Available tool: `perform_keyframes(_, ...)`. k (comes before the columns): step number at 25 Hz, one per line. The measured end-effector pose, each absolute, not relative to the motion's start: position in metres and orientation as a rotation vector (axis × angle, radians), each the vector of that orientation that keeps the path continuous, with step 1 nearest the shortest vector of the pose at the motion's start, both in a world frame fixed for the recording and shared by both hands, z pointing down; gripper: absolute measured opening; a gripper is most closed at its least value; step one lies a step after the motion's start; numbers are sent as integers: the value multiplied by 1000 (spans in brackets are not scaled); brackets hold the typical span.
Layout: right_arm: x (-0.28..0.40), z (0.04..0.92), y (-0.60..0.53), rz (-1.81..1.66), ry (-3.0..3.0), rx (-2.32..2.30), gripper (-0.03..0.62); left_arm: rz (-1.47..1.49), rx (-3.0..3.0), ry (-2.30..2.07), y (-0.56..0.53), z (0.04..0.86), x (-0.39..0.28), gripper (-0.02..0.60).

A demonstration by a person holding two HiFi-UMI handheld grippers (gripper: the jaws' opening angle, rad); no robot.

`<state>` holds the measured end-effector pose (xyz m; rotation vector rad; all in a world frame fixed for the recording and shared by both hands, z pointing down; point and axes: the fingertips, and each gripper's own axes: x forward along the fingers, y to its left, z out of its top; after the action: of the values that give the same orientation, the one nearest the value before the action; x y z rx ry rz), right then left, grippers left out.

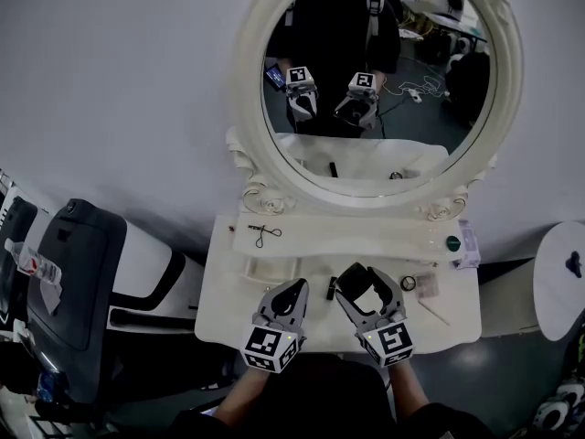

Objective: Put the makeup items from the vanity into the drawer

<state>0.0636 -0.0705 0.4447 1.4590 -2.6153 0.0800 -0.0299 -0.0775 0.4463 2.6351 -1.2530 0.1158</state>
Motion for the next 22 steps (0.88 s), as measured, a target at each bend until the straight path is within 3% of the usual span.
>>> perform_keyframes(22,-4,464,-89,66,-2699,1132,354,65,2465,-1458,-81,461,-90,15)
